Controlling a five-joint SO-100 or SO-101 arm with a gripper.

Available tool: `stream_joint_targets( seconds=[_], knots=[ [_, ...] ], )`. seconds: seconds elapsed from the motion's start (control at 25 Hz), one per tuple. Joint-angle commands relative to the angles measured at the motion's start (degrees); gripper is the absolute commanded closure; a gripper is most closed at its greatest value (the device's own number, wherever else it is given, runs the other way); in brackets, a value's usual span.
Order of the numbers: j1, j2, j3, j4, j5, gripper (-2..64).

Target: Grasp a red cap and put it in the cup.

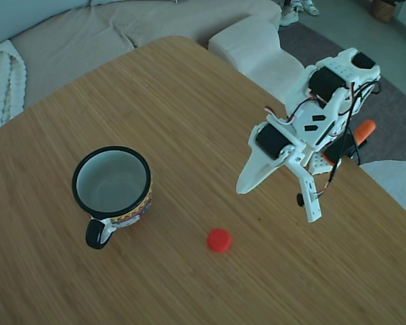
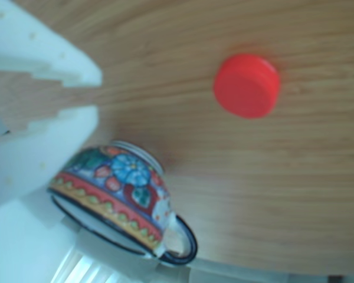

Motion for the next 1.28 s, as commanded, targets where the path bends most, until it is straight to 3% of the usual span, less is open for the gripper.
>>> stream_joint_targets(
  seconds=[0.0, 1.24],
  knots=[
    [0.1, 0.9, -0.6, -1.0, 0.1, 61.8],
    [0.1, -0.2, -1.9, -0.8, 0.1, 61.8]
  ],
)
